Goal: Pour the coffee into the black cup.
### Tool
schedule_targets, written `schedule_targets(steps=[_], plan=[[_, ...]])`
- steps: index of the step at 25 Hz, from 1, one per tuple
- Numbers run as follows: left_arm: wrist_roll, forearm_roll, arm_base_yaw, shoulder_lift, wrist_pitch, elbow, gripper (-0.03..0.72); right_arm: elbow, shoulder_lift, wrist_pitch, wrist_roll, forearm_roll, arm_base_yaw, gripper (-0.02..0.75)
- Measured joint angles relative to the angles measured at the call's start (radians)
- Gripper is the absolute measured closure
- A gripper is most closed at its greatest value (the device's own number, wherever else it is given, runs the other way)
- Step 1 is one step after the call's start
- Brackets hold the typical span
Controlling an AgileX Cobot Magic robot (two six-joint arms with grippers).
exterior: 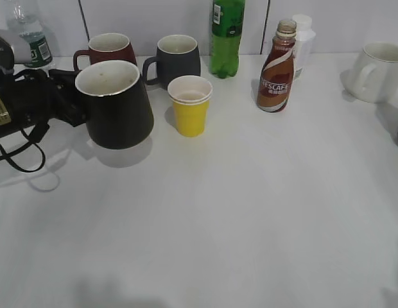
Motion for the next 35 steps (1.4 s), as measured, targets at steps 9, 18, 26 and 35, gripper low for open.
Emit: schedule_targets(steps=[9, 18, 26, 35], plan=[[0.0, 0.023, 0.0, 0.0, 0.0, 0.0, 0.635, 0.019, 0.347, -0.59, -0.001, 0.032, 0.0, 0.214], [0.0, 0.023, 0.0, 0.0, 0.0, 0.0, 0.636, 0.203, 0.747, -1.213, 0.041, -0.093, 0.0, 0.214], [0.0, 0.025, 0.0, 0.0, 0.0, 0.0, 0.635, 0.208, 1.135, -1.665, 0.322, -0.443, 0.0, 0.214], [0.0, 0.026, 0.0, 0.0, 0.0, 0.0, 0.635, 0.059, 1.498, -1.774, 0.375, -0.727, 0.0, 0.085]])
